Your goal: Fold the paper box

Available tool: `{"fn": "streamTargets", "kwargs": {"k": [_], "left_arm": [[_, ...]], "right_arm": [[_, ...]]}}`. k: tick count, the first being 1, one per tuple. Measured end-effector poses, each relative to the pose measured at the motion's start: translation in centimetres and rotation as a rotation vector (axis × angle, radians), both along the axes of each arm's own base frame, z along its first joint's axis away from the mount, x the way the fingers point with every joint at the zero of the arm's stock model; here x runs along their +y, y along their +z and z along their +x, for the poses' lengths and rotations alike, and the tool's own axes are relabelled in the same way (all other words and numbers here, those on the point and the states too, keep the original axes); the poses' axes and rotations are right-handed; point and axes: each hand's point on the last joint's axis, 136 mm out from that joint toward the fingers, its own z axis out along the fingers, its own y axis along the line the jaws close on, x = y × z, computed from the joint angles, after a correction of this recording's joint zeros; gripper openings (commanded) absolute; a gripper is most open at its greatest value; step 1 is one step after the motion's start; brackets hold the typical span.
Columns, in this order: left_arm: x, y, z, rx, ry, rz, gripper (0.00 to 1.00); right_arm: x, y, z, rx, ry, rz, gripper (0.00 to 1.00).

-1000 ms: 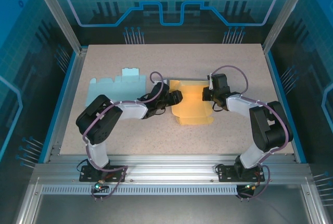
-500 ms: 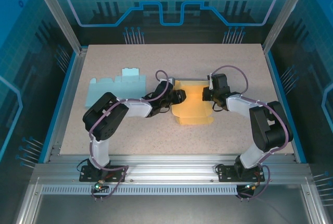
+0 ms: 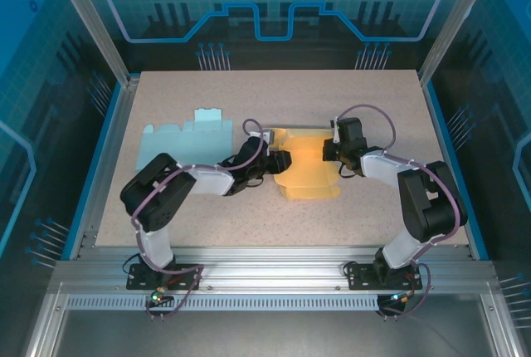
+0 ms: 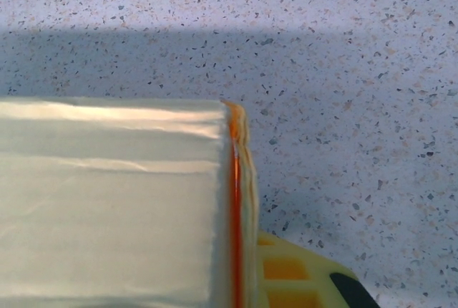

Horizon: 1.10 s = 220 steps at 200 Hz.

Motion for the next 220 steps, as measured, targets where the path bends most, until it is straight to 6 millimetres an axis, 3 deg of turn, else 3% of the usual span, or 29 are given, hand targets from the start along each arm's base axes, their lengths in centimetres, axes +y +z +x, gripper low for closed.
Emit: {"fn": "streamTargets", "kwargs": {"k": [33, 65, 90, 116, 137, 150, 174, 220], "left_arm": [[1.9, 3.2, -2.5, -0.051, -0.014, -0.023, 0.56], [3.5, 7.3, -3.7, -0.136, -0.006, -0.020, 0.58], [5.9, 11.2, -3.4, -0.248, 0.051, 0.015, 0.58], [10.5, 12.6, -1.0, -0.289, 0.177, 0.078, 0.57], [14.2, 12.2, 1.2, -0.277, 0.274, 0.136, 0.57], [15.3, 11.8, 2.5, -0.260, 0.305, 0.166, 0.56], [15.5, 10.0, 4.6, -0.222, 0.319, 0.209, 0.54], [14.8, 3.8, 7.2, -0.096, 0.307, 0.281, 0.49]], "right_arm": [[0.0, -0.1, 0.0, 0.003, 0.002, 0.001, 0.00], [0.0, -0.1, 0.0, 0.003, 0.002, 0.001, 0.00], [0.0, -0.1, 0.0, 0.003, 0.002, 0.001, 0.00], [0.1, -0.1, 0.0, 0.002, 0.002, 0.001, 0.00], [0.1, -0.1, 0.0, 0.002, 0.002, 0.001, 0.00], [0.1, -0.1, 0.0, 0.002, 0.002, 0.001, 0.00], [0.1, -0.1, 0.1, 0.001, 0.002, 0.002, 0.00], [0.1, -0.1, 0.1, 0.001, 0.002, 0.002, 0.00]]}}
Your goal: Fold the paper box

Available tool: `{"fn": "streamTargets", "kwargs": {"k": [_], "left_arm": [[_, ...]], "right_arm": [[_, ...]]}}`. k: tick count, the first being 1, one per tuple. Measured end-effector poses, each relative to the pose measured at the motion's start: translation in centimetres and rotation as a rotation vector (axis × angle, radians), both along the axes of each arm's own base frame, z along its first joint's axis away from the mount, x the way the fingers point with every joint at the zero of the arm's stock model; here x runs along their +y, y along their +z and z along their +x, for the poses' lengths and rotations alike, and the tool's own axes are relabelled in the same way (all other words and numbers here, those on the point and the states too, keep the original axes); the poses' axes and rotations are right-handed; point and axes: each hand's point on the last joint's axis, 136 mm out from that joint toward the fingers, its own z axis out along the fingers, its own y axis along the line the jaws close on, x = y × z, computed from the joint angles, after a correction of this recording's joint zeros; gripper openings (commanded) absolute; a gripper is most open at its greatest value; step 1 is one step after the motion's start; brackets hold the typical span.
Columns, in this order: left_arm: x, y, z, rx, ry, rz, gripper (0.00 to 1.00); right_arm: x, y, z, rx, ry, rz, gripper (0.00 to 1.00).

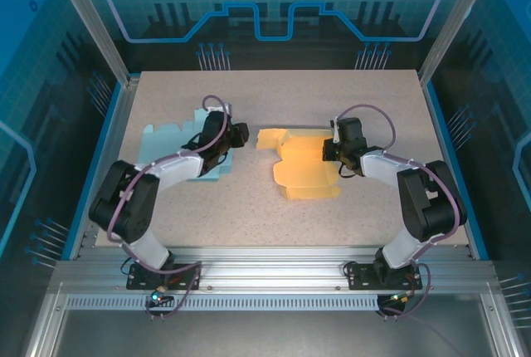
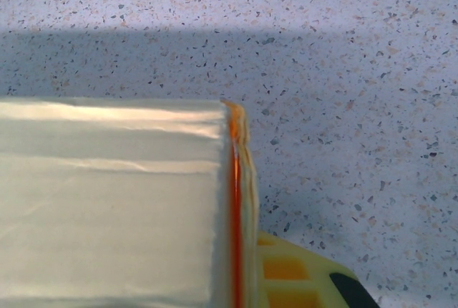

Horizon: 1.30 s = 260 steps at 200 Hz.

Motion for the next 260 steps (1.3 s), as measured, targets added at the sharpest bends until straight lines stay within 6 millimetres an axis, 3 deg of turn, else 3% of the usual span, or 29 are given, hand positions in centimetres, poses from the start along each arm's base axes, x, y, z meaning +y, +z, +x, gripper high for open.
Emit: {"fn": "streamTargets", "kwargs": {"k": [24, 70, 122, 185, 260], "left_arm": [[-0.5, -1.8, 1.0, 0.033, -0.002, 0.009, 0.48], [-2.3, -3.3, 2.3, 0.057, -0.058, -0.014, 0.48], [-4.6, -2.7, 2.0, 0.025, -0.164, -0.047, 0.49], [-9.1, -1.8, 0.4, -0.023, -0.319, -0.061, 0.48], [-10.8, -3.9, -2.4, 0.014, -0.392, -0.063, 0.49]], "right_arm": [[0.0, 0.0, 0.0, 0.001, 0.000, 0.000, 0.00], [0.0, 0.0, 0.0, 0.000, 0.000, 0.000, 0.00], [0.0, 0.0, 0.0, 0.000, 0.000, 0.000, 0.00], [0.1, 0.0, 0.1, 0.001, 0.002, 0.002, 0.00], [0.1, 0.0, 0.1, 0.001, 0.002, 0.002, 0.00]]}}
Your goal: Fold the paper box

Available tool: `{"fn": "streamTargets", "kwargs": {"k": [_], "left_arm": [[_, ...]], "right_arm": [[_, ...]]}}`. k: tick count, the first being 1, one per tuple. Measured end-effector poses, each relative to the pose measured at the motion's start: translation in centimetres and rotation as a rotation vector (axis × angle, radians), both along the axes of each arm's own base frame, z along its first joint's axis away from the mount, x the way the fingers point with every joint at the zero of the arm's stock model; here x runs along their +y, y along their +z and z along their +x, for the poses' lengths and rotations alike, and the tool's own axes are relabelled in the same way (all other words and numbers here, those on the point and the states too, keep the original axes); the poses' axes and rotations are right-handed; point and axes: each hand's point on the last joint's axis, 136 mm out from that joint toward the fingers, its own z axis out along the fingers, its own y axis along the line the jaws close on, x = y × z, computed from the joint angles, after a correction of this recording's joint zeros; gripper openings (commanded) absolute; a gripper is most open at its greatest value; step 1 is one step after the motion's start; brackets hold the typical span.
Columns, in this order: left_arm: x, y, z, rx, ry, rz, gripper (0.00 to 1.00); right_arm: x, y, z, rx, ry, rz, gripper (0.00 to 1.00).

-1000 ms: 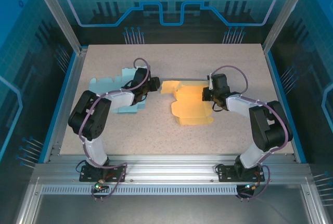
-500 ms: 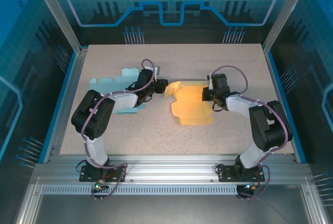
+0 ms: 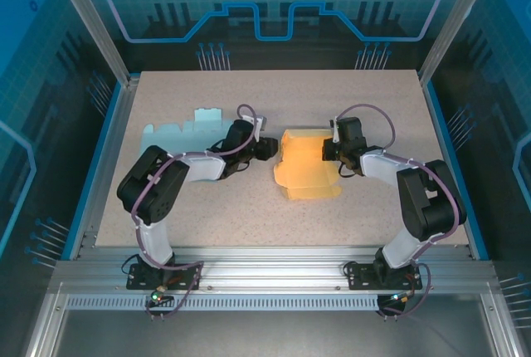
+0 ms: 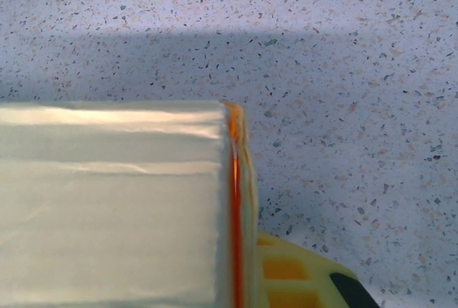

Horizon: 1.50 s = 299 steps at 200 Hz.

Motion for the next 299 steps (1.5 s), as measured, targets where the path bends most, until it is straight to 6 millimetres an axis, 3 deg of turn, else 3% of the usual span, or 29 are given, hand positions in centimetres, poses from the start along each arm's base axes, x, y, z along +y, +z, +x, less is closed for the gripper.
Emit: {"fn": "streamTargets", "kwargs": {"k": [51, 169, 270, 299], "left_arm": [[-2.1, -0.9, -2.5, -0.014, -0.108, 0.071, 0.50], [-3.6, 1.0, -3.5, -0.130, -0.263, 0.153, 0.56], [-4.5, 3.5, -1.7, -0.237, -0.297, 0.225, 0.56], [-4.4, 3.3, -0.8, -0.250, -0.264, 0.259, 0.55]], "right_arm": [[0.0, 0.0, 0.0, 0.000, 0.000, 0.000, 0.00], [0.0, 0.0, 0.0, 0.000, 0.000, 0.000, 0.00], [0.0, 0.0, 0.0, 0.000, 0.000, 0.000, 0.00], [0.0, 0.0, 0.0, 0.000, 0.001, 0.000, 0.00]]}}
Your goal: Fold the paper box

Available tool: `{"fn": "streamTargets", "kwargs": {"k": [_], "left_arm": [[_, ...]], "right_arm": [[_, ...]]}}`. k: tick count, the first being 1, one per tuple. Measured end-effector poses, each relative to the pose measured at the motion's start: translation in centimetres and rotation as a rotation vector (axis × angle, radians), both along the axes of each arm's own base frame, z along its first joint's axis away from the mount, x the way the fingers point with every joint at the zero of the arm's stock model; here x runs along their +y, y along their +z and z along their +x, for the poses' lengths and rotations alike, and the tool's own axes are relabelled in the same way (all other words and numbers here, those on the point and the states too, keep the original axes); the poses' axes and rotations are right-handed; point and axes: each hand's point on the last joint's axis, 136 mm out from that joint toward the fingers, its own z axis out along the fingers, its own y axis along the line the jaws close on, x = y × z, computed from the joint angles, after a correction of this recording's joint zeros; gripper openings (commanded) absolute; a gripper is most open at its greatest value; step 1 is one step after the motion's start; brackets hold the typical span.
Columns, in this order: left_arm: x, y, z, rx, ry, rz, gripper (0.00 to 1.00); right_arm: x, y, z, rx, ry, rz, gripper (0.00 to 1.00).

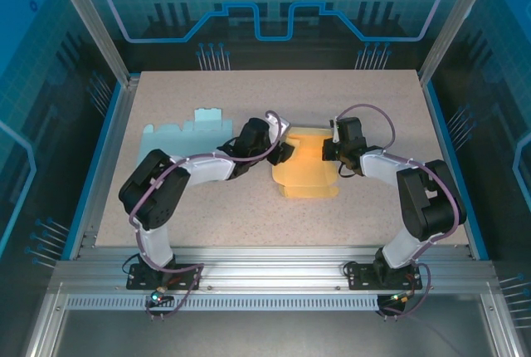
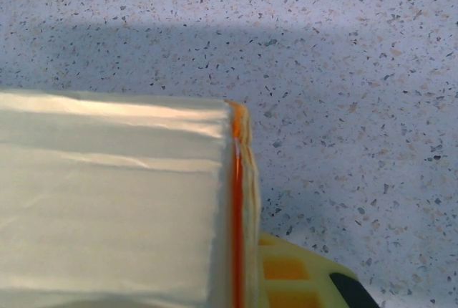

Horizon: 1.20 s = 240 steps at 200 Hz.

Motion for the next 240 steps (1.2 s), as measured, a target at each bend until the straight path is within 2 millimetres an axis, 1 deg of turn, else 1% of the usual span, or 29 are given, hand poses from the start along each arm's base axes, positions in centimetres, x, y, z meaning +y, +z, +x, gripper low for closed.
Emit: {"fn": "streamTargets", "kwargs": {"k": [34, 57, 82, 100, 127, 140, 150, 176, 212, 240], "left_arm": [[-0.4, -1.2, 0.6, -0.033, 0.038, 0.063, 0.51], [-0.3, -2.1, 0.8, -0.058, 0.070, 0.124, 0.43], [-0.1, -2.1, 1.6, -0.091, 0.121, 0.166, 0.34], [0.1, -2.2, 2.3, -0.116, 0.160, 0.198, 0.26], [0.4, -2.3, 3.2, -0.144, 0.225, 0.241, 0.21], [0.6, -2.3, 3.5, -0.153, 0.251, 0.256, 0.19], [0.8, -2.2, 3.7, -0.153, 0.275, 0.256, 0.16], [1.3, -2.3, 3.8, -0.133, 0.324, 0.234, 0.09], [1.7, -2.4, 3.3, -0.087, 0.368, 0.205, 0.08], [2.3, -1.4, 2.3, -0.039, 0.390, 0.190, 0.06]], "right_arm": [[0.0, 0.0, 0.0, 0.000, 0.000, 0.000, 0.00], [0.0, 0.0, 0.0, 0.000, 0.000, 0.000, 0.00], [0.0, 0.0, 0.0, 0.000, -0.001, -0.001, 0.00], [0.0, 0.0, 0.1, -0.001, -0.002, -0.003, 0.00], [0.1, 0.0, 0.3, 0.000, -0.003, -0.013, 0.01], [0.2, 0.1, 0.6, 0.000, -0.008, -0.023, 0.02], [0.3, 0.2, 0.8, -0.001, -0.010, -0.029, 0.04], [0.6, 0.1, 0.9, -0.002, -0.019, -0.041, 0.06], [1.1, 0.1, 1.0, -0.009, -0.041, -0.090, 0.11], [1.8, 0.4, 0.8, -0.022, -0.054, -0.134, 0.16]]}}
